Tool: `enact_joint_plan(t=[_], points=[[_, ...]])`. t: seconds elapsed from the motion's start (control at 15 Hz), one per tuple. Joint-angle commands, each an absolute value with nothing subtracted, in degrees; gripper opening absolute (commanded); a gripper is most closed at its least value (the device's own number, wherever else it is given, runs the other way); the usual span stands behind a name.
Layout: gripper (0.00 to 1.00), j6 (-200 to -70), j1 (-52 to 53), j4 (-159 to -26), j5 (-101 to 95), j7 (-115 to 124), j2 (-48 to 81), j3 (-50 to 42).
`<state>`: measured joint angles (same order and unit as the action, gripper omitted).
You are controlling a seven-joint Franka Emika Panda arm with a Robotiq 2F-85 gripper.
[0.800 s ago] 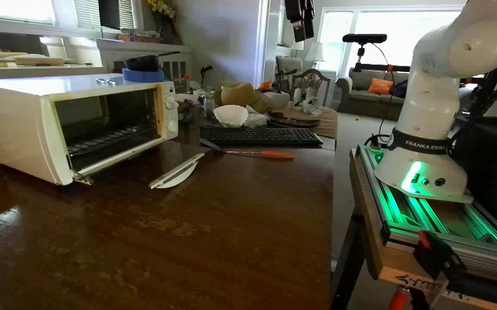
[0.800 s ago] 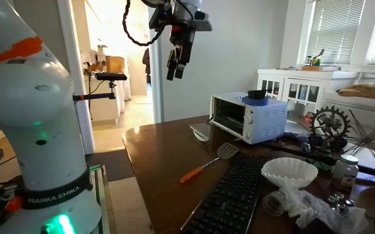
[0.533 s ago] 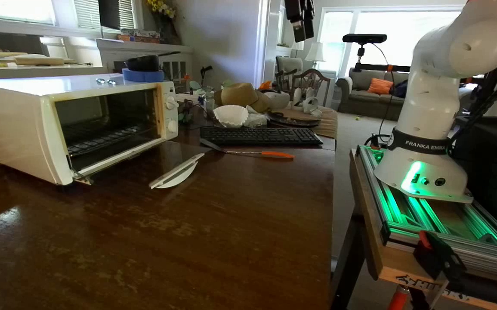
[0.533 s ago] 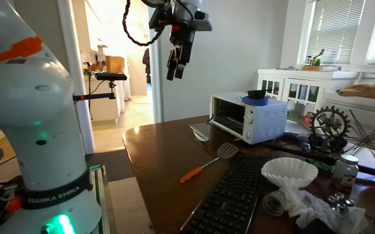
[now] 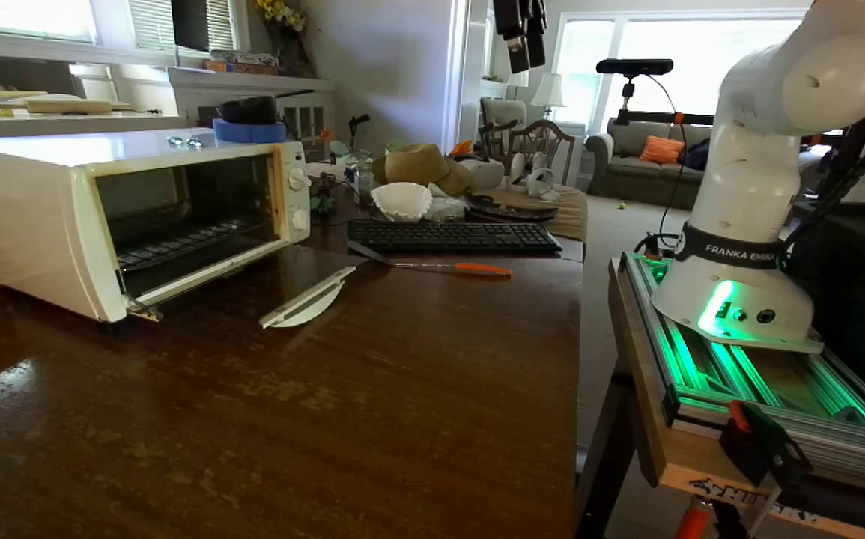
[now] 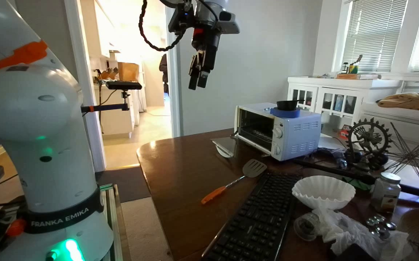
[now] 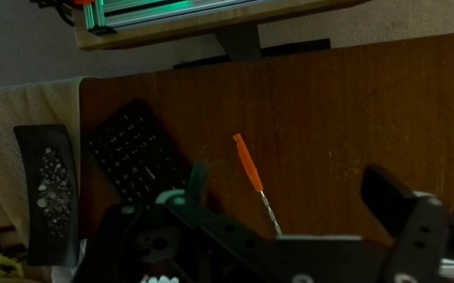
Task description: Press a button on the keyboard
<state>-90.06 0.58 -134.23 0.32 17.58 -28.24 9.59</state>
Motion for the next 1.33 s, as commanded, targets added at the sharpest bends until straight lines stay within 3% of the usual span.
enact_joint_plan(t=[0.0, 0.33, 0.4, 1.07, 1.27], points=[[1.00, -93.6, -2.2, -135.3, -1.8, 19.9, -27.9, 6.5], [1.00, -102.3, -8.1, -136.8, -3.6, 26.8, -25.2, 2.2], [0.82, -104.0, -9.0, -137.1, -3.5, 28.5, -24.7, 1.7], [0.04, -134.5, -16.4, -148.2, -7.7, 50.7, -19.1, -0.1], [0.00, -144.0, -19.2, -152.5, -15.7, 60.6, -17.5, 1.3]])
